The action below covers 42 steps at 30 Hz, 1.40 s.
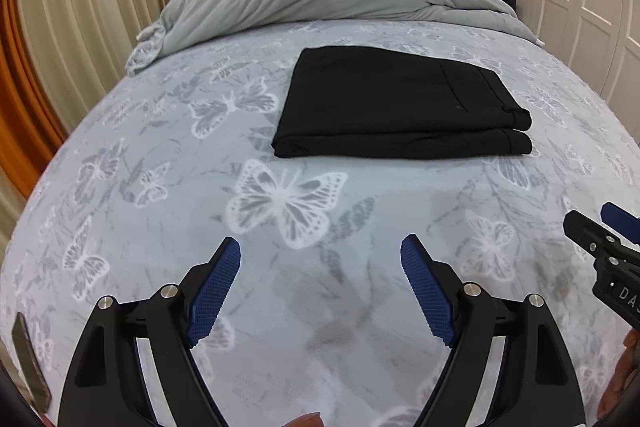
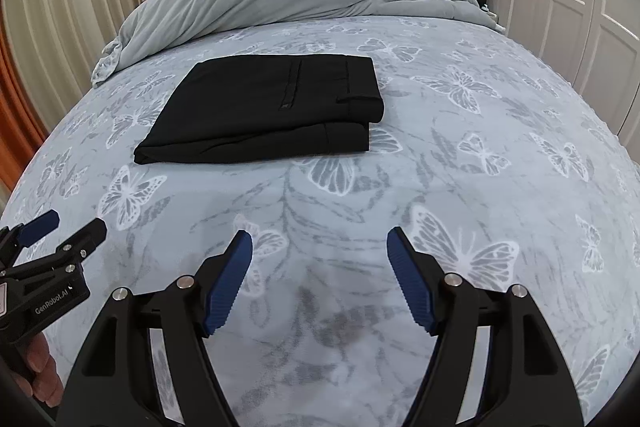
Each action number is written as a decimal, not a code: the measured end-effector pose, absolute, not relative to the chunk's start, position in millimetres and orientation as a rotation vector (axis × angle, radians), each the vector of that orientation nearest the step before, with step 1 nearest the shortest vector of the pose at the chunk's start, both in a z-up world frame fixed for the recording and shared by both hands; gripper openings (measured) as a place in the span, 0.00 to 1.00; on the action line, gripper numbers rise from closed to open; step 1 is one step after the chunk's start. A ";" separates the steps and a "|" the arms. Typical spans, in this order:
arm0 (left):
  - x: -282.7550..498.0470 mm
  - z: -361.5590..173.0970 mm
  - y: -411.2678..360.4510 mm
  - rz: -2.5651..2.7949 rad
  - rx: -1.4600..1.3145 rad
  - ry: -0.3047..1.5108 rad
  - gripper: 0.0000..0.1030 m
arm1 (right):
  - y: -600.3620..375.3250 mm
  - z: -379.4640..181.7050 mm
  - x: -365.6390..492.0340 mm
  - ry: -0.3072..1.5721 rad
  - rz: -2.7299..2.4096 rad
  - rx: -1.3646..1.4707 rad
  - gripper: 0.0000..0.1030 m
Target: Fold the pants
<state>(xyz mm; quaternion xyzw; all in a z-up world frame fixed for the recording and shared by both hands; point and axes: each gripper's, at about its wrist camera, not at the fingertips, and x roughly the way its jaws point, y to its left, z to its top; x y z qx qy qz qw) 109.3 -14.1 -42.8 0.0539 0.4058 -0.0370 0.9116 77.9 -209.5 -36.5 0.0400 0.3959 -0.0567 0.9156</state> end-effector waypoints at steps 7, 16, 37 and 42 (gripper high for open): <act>106.0 -43.1 -15.8 -0.076 0.115 0.831 0.77 | -207.8 -36.3 77.2 0.815 -0.117 0.083 0.66; 100.5 -41.2 -22.0 -0.076 0.154 0.814 0.78 | -206.0 -36.2 76.6 0.815 -0.119 0.084 0.66; 94.4 -37.5 -23.0 -0.061 0.140 0.780 0.77 | -203.8 -36.2 74.8 0.814 -0.116 0.083 0.66; 94.3 -38.2 -23.6 -0.063 0.141 0.789 0.76 | -203.4 -36.1 73.7 0.811 -0.113 0.076 0.70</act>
